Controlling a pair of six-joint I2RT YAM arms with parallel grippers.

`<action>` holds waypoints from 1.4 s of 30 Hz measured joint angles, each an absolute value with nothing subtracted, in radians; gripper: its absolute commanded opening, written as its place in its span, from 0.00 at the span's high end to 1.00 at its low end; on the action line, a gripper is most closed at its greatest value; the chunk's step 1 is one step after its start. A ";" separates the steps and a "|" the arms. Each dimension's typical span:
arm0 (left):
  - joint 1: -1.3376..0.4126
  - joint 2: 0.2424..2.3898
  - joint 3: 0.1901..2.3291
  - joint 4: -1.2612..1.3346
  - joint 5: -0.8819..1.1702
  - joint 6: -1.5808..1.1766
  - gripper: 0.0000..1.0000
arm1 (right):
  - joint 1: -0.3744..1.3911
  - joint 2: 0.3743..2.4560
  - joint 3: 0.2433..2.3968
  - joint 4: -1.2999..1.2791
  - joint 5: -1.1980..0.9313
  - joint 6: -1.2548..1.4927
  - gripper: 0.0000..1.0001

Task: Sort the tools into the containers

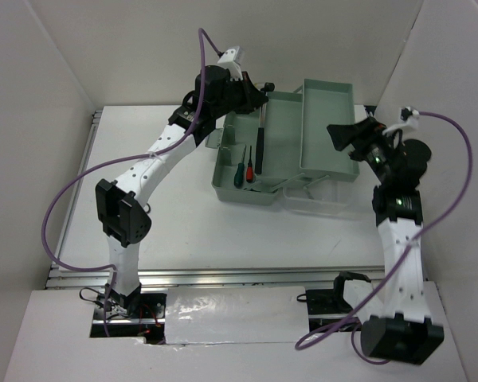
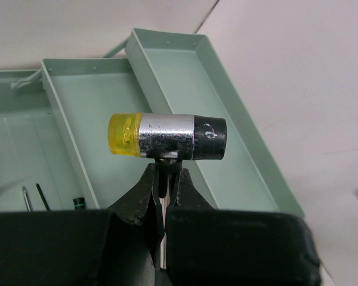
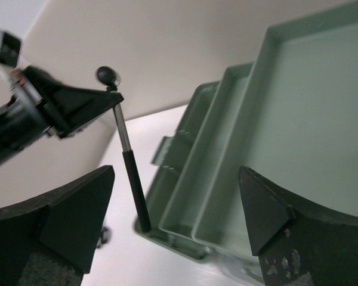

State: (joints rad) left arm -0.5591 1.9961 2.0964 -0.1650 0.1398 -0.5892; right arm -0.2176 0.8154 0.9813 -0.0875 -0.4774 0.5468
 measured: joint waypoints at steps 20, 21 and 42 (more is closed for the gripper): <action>-0.571 1.930 2.072 -0.165 0.190 -0.635 1.00 | 0.263 1.442 1.480 -0.052 -0.413 0.487 0.14; -0.571 1.930 2.072 -0.165 0.190 -0.636 1.00 | 0.269 1.452 1.480 -0.057 -0.408 0.479 0.17; -0.498 1.913 2.024 -0.199 0.264 -0.667 1.00 | 0.239 1.379 1.387 -0.093 -0.480 0.362 0.15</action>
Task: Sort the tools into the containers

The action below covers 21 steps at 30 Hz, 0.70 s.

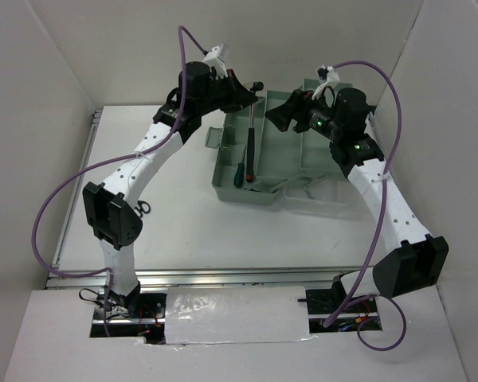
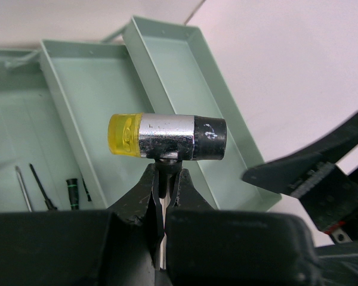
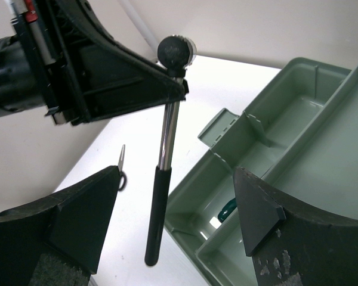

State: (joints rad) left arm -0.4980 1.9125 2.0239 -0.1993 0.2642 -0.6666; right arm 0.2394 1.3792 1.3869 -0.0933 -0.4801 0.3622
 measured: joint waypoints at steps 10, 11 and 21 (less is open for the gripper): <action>-0.482 1.883 2.000 -0.170 0.281 -0.693 1.00 | 0.272 1.358 1.387 -0.098 -0.536 0.363 0.24; -0.482 1.883 2.000 -0.167 0.286 -0.696 1.00 | 0.280 1.361 1.388 -0.098 -0.535 0.361 0.25; -0.496 1.876 1.974 -0.156 0.307 -0.717 1.00 | 0.298 1.491 1.469 -0.112 -0.511 0.366 0.27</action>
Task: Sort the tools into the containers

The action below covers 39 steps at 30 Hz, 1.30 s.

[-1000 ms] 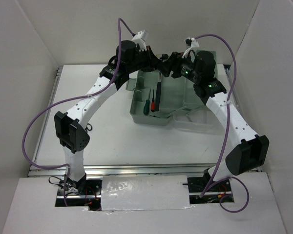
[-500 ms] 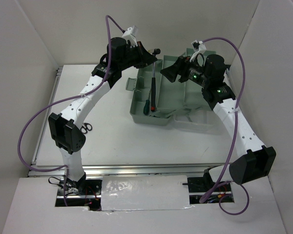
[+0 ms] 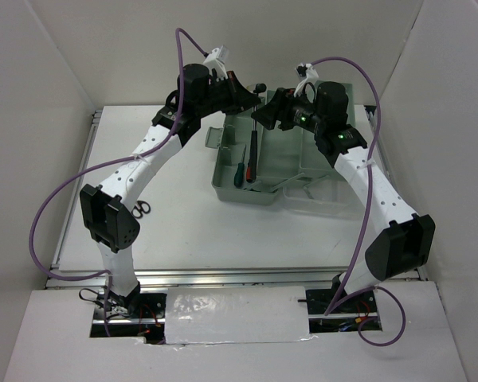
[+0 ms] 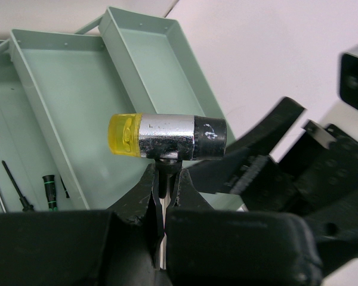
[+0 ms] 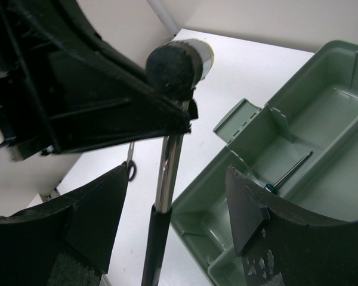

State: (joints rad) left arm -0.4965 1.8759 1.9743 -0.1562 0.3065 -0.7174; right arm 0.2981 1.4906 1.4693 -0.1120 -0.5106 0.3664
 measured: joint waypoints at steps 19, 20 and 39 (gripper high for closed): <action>-0.518 1.862 1.961 -0.129 0.291 -0.733 0.25 | 0.313 1.549 1.540 -0.138 -0.464 0.353 1.00; -0.516 1.861 1.961 -0.128 0.293 -0.735 0.10 | 0.310 1.549 1.539 -0.141 -0.455 0.350 1.00; -0.321 1.684 1.796 -0.161 0.274 -0.704 0.01 | 0.262 1.663 1.597 -0.151 -0.268 0.339 1.00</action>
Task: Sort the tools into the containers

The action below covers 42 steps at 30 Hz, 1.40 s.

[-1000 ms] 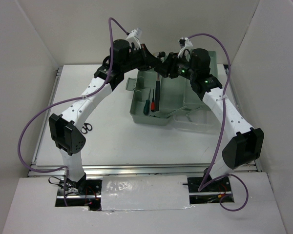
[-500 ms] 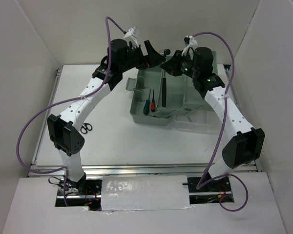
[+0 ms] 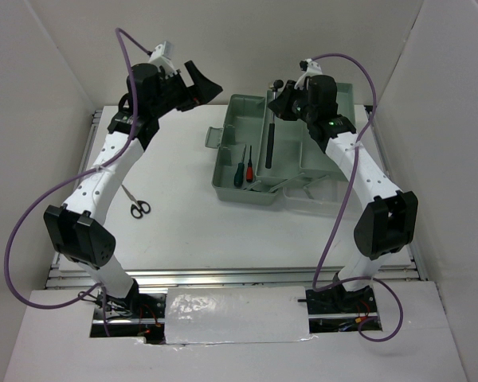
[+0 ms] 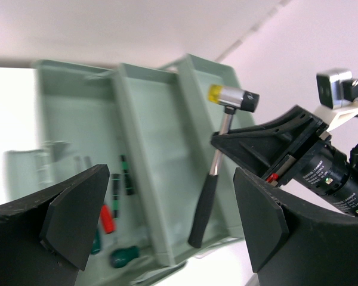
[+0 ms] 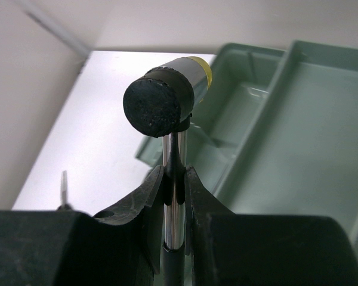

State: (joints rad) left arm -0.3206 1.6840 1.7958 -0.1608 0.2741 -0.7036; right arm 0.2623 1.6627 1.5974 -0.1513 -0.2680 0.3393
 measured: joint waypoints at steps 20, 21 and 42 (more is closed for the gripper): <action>-0.159 1.525 1.520 -0.192 0.274 -0.708 0.01 | 0.389 1.994 1.972 -0.410 0.327 0.178 1.00; -0.157 1.518 1.510 -0.195 0.274 -0.708 0.01 | 0.389 2.010 1.995 -0.432 0.340 0.171 1.00; -0.084 1.427 1.422 -0.248 0.253 -0.699 0.01 | 0.377 2.030 2.012 -0.557 0.470 0.126 0.30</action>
State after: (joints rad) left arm -0.0841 1.4269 1.4223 -0.2481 0.2531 -0.6994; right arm 0.3767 2.0296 2.0117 -0.5568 0.4698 0.1261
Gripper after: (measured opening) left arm 0.993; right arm 0.726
